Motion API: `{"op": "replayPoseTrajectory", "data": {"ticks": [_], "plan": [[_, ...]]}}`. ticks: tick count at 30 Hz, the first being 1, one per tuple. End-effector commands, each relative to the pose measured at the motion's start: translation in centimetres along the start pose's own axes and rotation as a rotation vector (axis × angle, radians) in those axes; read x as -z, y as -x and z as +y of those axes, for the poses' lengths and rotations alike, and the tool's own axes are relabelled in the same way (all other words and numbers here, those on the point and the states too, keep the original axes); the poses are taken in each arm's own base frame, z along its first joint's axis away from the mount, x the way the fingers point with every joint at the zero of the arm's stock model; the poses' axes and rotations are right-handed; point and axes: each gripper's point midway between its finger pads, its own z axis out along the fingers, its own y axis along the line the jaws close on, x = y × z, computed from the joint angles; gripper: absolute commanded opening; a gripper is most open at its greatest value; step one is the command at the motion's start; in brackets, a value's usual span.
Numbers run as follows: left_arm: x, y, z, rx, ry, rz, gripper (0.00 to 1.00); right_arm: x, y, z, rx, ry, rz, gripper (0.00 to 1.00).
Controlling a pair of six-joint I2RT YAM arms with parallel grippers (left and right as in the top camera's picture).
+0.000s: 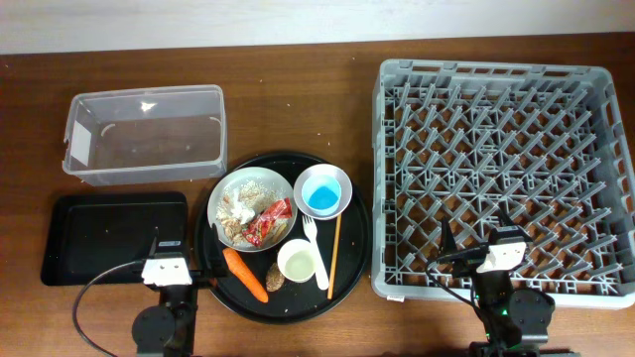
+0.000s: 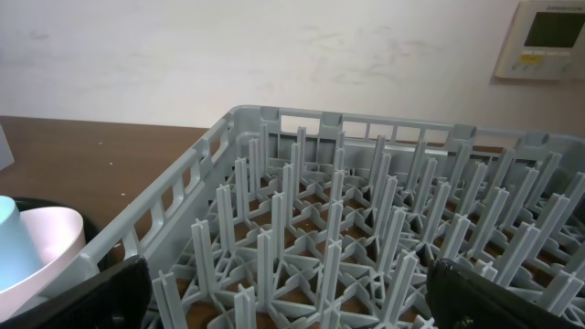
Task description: Sort waste into correct bins and load items into the dishwasher rack
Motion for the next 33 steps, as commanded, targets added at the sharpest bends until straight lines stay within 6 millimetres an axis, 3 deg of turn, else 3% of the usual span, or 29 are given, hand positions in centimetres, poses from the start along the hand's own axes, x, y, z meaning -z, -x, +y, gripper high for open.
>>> {"op": "replayPoseTrajectory", "data": {"ticks": [1, 26, 30, 33], "plan": [[0.0, -0.2, -0.1, -0.019, -0.007, 0.002, 0.99, 0.0, -0.2, 0.1, 0.007, 0.0, 0.003, 0.98], [0.0, -0.2, -0.1, -0.018, -0.008, 0.002, 0.99, 0.0, 0.1, 0.2, 0.007, 0.006, -0.008, 0.98], [0.0, -0.2, -0.2, -0.014, -0.011, 0.001, 0.99, 0.1, 0.8, 1.9, 0.011, 0.106, -0.039, 0.98], [0.0, -0.2, -0.5, -0.011, -0.032, 0.005, 0.99, 0.1, 0.8, 1.9, -0.083, 0.107, -0.033, 0.98]]}}
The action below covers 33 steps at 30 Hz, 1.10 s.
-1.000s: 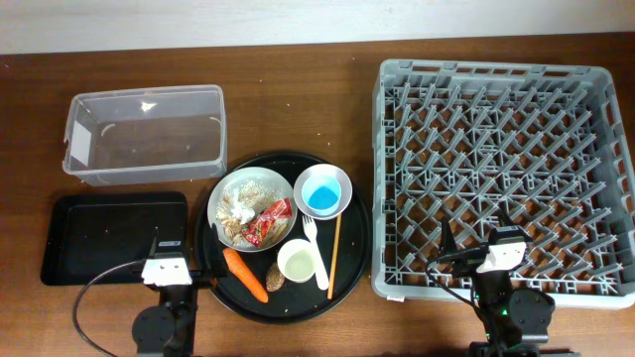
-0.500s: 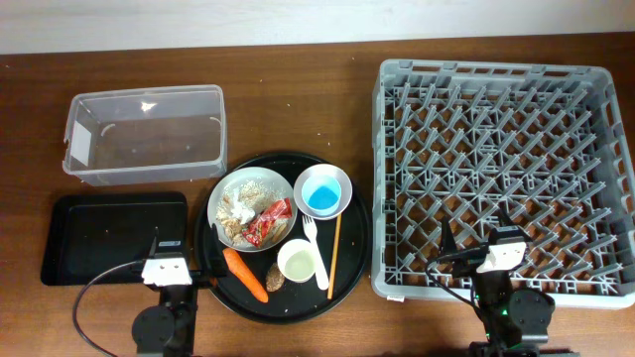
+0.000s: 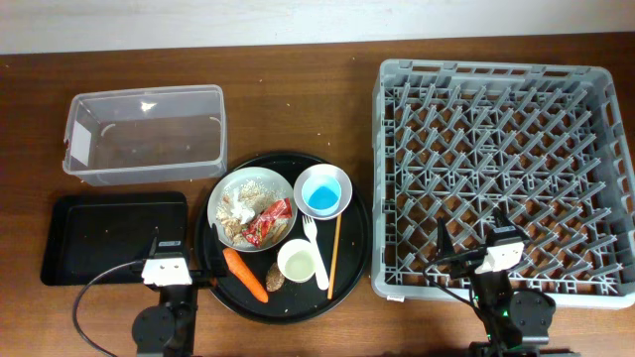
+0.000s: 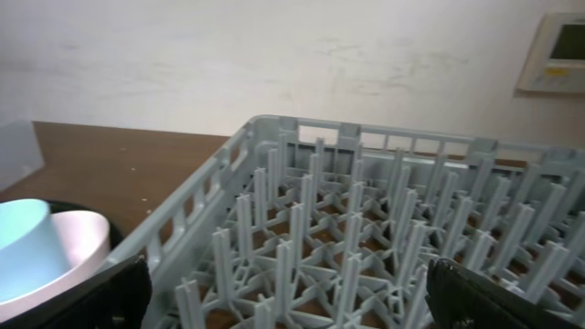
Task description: Sort waste into correct bins and load items into the dishwasher rack
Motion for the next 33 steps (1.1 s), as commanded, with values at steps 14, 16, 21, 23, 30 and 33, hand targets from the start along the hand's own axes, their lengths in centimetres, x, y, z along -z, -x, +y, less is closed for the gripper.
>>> {"op": "replayPoseTrajectory", "data": {"ticks": [14, 16, 21, 23, 30, 33], "plan": [[1.7, 2.6, -2.2, 0.03, -0.128, 0.173, 0.99, 1.7, 3.4, 1.1, -0.227, 0.039, 0.145, 0.98], [1.5, 3.2, -2.4, 0.031, -0.136, 0.202, 0.99, 1.9, 3.9, 1.1, -0.236, 0.035, 0.191, 0.98], [0.4, 4.6, -2.8, 0.037, -0.15, 0.373, 0.99, 2.2, 4.9, 1.2, -0.274, 0.025, 0.379, 0.98], [-0.2, 5.3, -3.1, 0.04, -0.159, 0.45, 0.99, 2.1, 5.0, 1.2, -0.293, 0.018, 0.472, 0.98], [-1.5, 7.0, -3.4, 0.051, -0.151, 0.748, 0.99, 1.2, 4.5, 1.0, -0.327, 0.0, 0.826, 0.98], [-2.3, 7.2, -3.4, 0.054, -0.147, 0.802, 0.99, 0.5, 3.7, 0.9, -0.349, -0.003, 0.938, 0.98]]}}
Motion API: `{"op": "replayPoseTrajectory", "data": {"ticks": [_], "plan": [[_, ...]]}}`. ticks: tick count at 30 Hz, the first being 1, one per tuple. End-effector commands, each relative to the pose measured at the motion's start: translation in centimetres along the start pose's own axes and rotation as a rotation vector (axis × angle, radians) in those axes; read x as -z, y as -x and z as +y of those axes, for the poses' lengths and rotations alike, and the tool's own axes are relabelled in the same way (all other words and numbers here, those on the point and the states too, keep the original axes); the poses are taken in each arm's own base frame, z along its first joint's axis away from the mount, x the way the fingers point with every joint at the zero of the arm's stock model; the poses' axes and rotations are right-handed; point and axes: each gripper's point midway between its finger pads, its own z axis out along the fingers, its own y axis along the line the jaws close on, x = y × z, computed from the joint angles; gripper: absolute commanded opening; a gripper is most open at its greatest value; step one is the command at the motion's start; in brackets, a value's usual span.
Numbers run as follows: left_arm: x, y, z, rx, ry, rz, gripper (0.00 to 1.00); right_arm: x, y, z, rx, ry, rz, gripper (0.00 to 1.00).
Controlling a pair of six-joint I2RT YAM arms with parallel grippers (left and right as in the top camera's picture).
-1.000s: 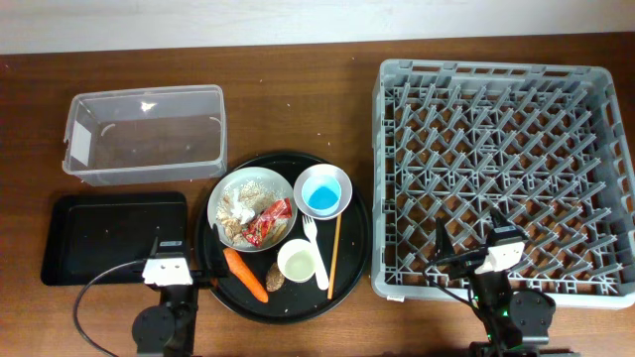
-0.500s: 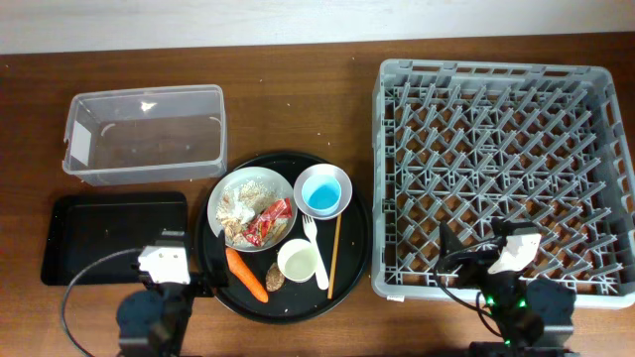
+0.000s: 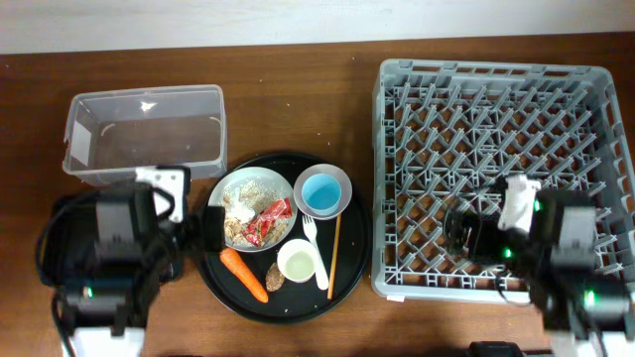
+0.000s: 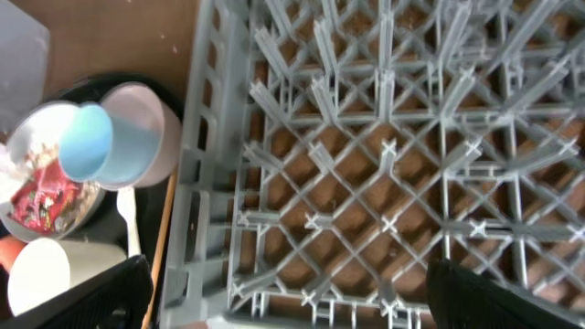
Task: Sort waste into correct bins and load items into the dishwasher rack
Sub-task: 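Move the left gripper over the plate and grasp the white tissue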
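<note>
The grey dishwasher rack (image 3: pixel 506 69) fills the right side and holds nothing. A round black tray (image 3: pixel 354 248) carries a plate of food scraps (image 3: pixel 248 193) with a red wrapper (image 3: pixel 270 220), a blue bowl (image 3: pixel 322 190), a white cup (image 3: pixel 298 261), a white fork (image 3: pixel 316 253), a wooden chopstick (image 3: pixel 334 253) and a carrot (image 3: pixel 243 275). My right gripper (image 3: pixel 458 238) hangs over the rack's front left; its fingers stand wide apart (image 4: pixel 292 302) with nothing between them. My left gripper (image 3: pixel 208 230) reaches the tray's left edge, its jaws unclear from above.
A clear plastic bin (image 3: pixel 144 134) stands at the back left. In front of it lies a black bin (image 3: pixel 60 213), mostly under my left arm. A small brown lump (image 3: pixel 274 277) lies beside the carrot. The rack wall (image 4: pixel 206 183) separates my right gripper from the tray.
Both arms have risen from the front edge. The left arm is now over the black bin, reaching toward the tray. The right wrist now looks down into the rack.
Both arms sat folded at the table's front edge, the right wrist looking level across the rack. It then turned slightly left. Now both arms are raised over the table; nothing on the tray has moved.
</note>
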Motion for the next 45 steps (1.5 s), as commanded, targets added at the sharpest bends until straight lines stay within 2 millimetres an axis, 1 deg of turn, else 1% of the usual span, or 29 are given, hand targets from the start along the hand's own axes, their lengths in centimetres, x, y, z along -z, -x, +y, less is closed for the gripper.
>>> {"op": "replayPoseTrajectory", "data": {"ticks": [1, 5, 7, 12, 15, 18, 19, 20, 21, 23, 24, 26, 28, 30, 32, 35, 37, 39, 40, 42, 45], "plan": [[-0.2, 1.7, -0.4, 0.009, -0.017, 0.026, 1.0, -1.0, 0.4, 0.0, -0.005, -0.007, 0.103, 0.98], [-1.7, 1.2, 0.2, 0.015, 0.004, 0.08, 0.99, -2.8, -0.9, -0.9, -0.032, -0.044, 0.22, 0.98], [-2.7, 1.4, -0.1, 0.022, -0.017, 0.092, 0.99, -3.4, -1.3, -1.2, -0.04, -0.052, 0.256, 0.99], [-5.7, 1.0, -1.4, 0.044, -0.106, 0.164, 0.99, -4.0, -1.5, -1.4, -0.046, -0.056, 0.282, 0.98], [-8.0, 0.4, -1.4, 0.056, -0.12, 0.223, 0.99, -3.9, -1.5, -1.4, -0.046, -0.056, 0.281, 0.98], [-10.5, -0.5, -1.2, 0.076, -0.124, 0.286, 0.93, -3.9, -1.5, -1.4, -0.046, -0.056, 0.282, 0.98], [-11.7, -1.0, -1.1, 0.081, -0.125, 0.315, 0.9, -3.9, -1.5, -1.4, -0.046, -0.056, 0.282, 0.98], [-12.5, -1.4, -1.1, 0.083, -0.124, 0.335, 0.89, -4.0, -1.5, -1.3, -0.045, -0.056, 0.281, 0.99], [-13.5, -1.8, -1.1, 0.085, -0.126, 0.358, 0.83, -4.0, -1.5, -1.3, -0.045, -0.056, 0.281, 0.98], [-15.2, -2.8, -1.4, 0.092, -0.145, 0.401, 0.79, -3.9, -1.5, -1.4, -0.046, -0.056, 0.281, 0.98], [-16.3, -3.4, -1.7, 0.089, -0.154, 0.426, 0.73, -3.9, -1.5, -1.4, -0.046, -0.056, 0.282, 0.98], [-17.4, -4.1, -2.1, 0.08, -0.159, 0.45, 0.63, -3.9, -1.5, -1.4, -0.046, -0.056, 0.281, 0.98], [-17.8, -4.4, -2.4, 0.072, -0.163, 0.462, 0.45, -3.9, -1.5, -1.4, -0.046, -0.056, 0.282, 0.98], [-17.7, -4.3, -2.4, 0.068, -0.161, 0.456, 0.45, -3.9, -1.5, -1.4, -0.046, -0.056, 0.281, 0.98], [-17.6, -4.0, -2.3, 0.065, -0.153, 0.447, 0.37, -4.0, -1.5, -1.4, -0.045, -0.056, 0.281, 0.98], [-17.4, -3.2, -2.1, 0.058, -0.14, 0.425, 0.35, -4.0, -1.5, -1.3, -0.045, -0.056, 0.281, 0.98], [-17.0, -2.1, -1.9, 0.049, -0.12, 0.396, 0.35, -4.0, -1.5, -1.3, -0.045, -0.056, 0.281, 0.98], [-16.3, -0.5, -1.5, 0.037, -0.094, 0.347, 0.35, -4.0, -1.5, -1.3, -0.045, -0.056, 0.281, 0.99], [-16.1, -0.2, -1.5, 0.035, -0.092, 0.337, 0.35, -3.9, -1.5, -1.4, -0.046, -0.056, 0.281, 0.98], [-15.7, 0.1, -1.6, 0.033, -0.094, 0.323, 0.35, -4.0, -1.5, -1.3, -0.045, -0.056, 0.281, 0.99], [-15.6, -0.3, -1.6, 0.035, -0.092, 0.34, 0.35, -4.0, -1.5, -1.4, -0.045, -0.056, 0.281, 0.98]]}}
